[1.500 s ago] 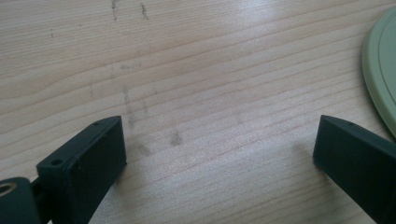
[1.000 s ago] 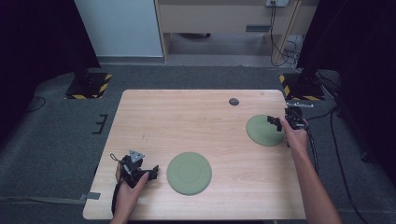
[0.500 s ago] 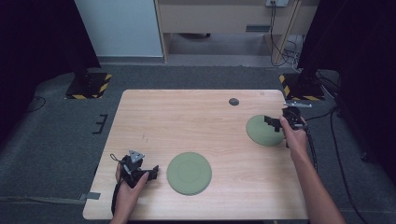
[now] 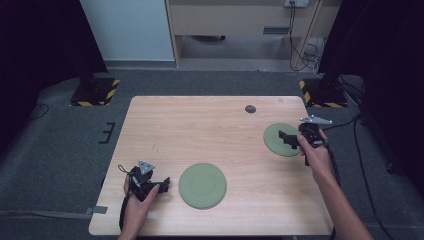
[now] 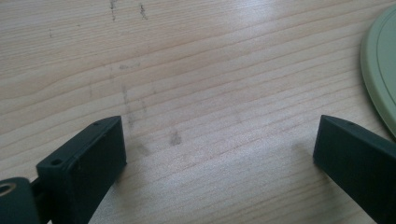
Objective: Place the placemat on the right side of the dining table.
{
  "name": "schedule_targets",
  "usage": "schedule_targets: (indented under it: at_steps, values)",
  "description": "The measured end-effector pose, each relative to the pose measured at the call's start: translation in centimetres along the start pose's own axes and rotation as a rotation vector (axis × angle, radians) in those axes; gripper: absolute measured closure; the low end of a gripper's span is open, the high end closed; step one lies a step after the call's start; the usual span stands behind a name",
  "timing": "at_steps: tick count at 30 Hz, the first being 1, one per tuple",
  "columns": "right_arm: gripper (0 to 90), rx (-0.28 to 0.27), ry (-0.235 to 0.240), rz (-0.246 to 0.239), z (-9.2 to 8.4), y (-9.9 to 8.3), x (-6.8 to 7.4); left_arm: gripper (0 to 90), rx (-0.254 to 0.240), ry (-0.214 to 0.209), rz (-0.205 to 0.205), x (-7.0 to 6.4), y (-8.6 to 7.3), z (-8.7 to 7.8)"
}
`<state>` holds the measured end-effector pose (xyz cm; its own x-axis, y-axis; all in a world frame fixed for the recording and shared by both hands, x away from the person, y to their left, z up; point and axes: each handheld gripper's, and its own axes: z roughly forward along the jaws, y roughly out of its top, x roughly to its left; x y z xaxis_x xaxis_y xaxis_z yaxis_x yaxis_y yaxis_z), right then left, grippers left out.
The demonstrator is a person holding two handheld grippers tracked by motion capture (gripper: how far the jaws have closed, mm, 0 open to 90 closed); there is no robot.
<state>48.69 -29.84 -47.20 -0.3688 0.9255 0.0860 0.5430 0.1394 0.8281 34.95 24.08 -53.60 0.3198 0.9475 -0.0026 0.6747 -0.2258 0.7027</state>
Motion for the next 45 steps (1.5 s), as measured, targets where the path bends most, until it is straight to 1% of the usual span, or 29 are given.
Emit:
schedule_targets:
  at_steps: [4, 6, 12, 19, 25, 27, 30, 35, 36, 38, 41, 45]
  values:
    - [7.5, -0.006, 0.029, -0.038, -0.5, -0.4, 1.6, 2.0, 0.0, -0.002, 0.001, 0.0, 0.0, 0.0]
    - [7.5, 0.0, 0.04, -0.058, -0.6, -0.6, 2.3, 1.9, 0.0, -0.002, 0.001, 0.0, 0.0, 0.0]
    - [7.5, 0.012, 0.071, -0.087, -0.8, -1.4, 4.2, 1.9, 0.001, -0.002, 0.002, 0.0, 0.0, 0.0]
    - [7.5, 0.038, 0.094, -0.118, -0.6, -2.4, 6.2, 1.9, 0.001, -0.003, 0.004, 0.0, 0.0, 0.0]
    - [7.5, 0.046, 0.107, -0.138, -0.6, -3.0, 7.3, 1.9, 0.001, -0.004, 0.004, 0.0, 0.0, 0.0]
    - [7.6, 0.05, 0.101, -0.149, -0.5, -3.2, 7.6, 1.9, 0.001, -0.004, 0.005, 0.0, 0.0, 0.0]
    - [7.6, 0.061, 0.112, -0.144, -0.3, -3.4, 7.9, 1.9, 0.001, -0.005, 0.006, 0.0, 0.0, 0.0]
    - [7.7, 0.069, 0.121, -0.153, 0.0, -3.9, 8.5, 1.9, 0.001, -0.006, 0.007, 0.0, 0.0, 0.0]
    - [7.7, 0.079, 0.124, -0.15, 0.0, -4.0, 8.7, 1.9, 0.001, -0.006, 0.007, 0.0, 0.0, 0.0]
    - [7.7, 0.085, 0.128, -0.158, 0.1, -4.2, 9.0, 1.9, 0.001, -0.007, 0.007, 0.0, 0.0, 0.0]
    - [8.3, 0.087, 0.11, -0.178, 0.3, -4.5, 9.4, 1.9, 0.001, -0.007, 0.008, 0.0, 0.0, 0.0]
    - [8.2, 0.105, 0.127, -0.177, 0.6, -4.9, 9.9, 1.9, 0.001, -0.008, 0.008, 0.0, 0.0, 0.0]
